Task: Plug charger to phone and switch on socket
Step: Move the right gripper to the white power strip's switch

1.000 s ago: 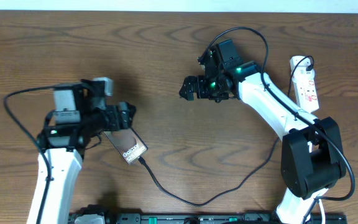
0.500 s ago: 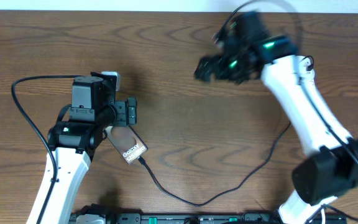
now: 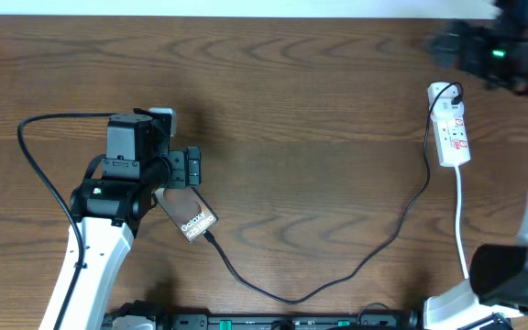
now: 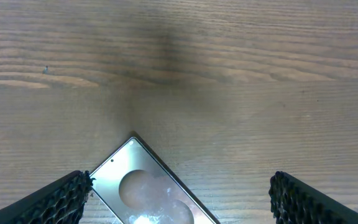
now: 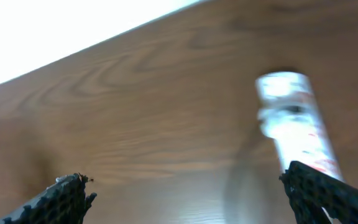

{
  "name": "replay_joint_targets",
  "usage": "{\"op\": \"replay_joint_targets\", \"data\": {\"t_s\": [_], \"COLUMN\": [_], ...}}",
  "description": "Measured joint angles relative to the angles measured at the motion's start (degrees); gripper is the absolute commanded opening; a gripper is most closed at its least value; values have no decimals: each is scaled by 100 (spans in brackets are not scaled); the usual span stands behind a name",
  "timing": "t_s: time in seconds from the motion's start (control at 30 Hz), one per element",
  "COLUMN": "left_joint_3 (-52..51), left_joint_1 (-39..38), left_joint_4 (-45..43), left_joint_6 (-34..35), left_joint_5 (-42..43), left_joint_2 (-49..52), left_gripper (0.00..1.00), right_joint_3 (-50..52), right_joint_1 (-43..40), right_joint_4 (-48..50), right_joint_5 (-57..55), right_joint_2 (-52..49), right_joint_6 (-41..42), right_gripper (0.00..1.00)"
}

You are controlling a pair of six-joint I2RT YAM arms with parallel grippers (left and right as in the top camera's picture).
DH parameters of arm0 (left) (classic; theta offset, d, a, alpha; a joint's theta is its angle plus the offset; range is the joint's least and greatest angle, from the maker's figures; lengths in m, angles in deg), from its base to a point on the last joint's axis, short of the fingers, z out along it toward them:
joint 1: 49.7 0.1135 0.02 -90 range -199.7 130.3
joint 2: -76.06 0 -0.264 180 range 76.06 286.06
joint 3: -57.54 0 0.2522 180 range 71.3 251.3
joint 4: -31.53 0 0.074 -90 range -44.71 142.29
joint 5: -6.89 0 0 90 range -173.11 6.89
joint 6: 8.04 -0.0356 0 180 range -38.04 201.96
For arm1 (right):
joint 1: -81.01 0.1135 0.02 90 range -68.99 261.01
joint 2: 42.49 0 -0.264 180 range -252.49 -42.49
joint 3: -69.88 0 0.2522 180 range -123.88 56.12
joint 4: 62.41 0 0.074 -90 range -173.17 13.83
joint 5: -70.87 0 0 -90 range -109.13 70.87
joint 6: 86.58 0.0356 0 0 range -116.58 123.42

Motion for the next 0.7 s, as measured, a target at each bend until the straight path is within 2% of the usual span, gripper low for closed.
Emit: {"op": "replay_joint_targets", "data": {"t_s": [0.13, 0.3, 0.57, 0.7], "left_joint_3": [0, 0, 0, 0], "left_joint_1": [0, 0, 0, 0], "left_joint_4": [0, 0, 2, 68], "left_joint_6": [0, 0, 0, 0], "left_joint_5": [0, 0, 0, 0], "left_joint_2": [0, 0, 0, 0], "left_gripper": [93, 93, 94, 93], "right_joint_3": [0, 2, 57, 111], "right_joint_1": [-647, -1069, -1163, -1163], "right_joint_4": [-149, -179, -116, -24], "right_joint_5": [-61, -92, -107, -114], "right_joint_2": [-116, -415, -1711, -2234], "right_joint_6": [-341, -649, -949, -1084], "right_gripper": [99, 99, 99, 95]}}
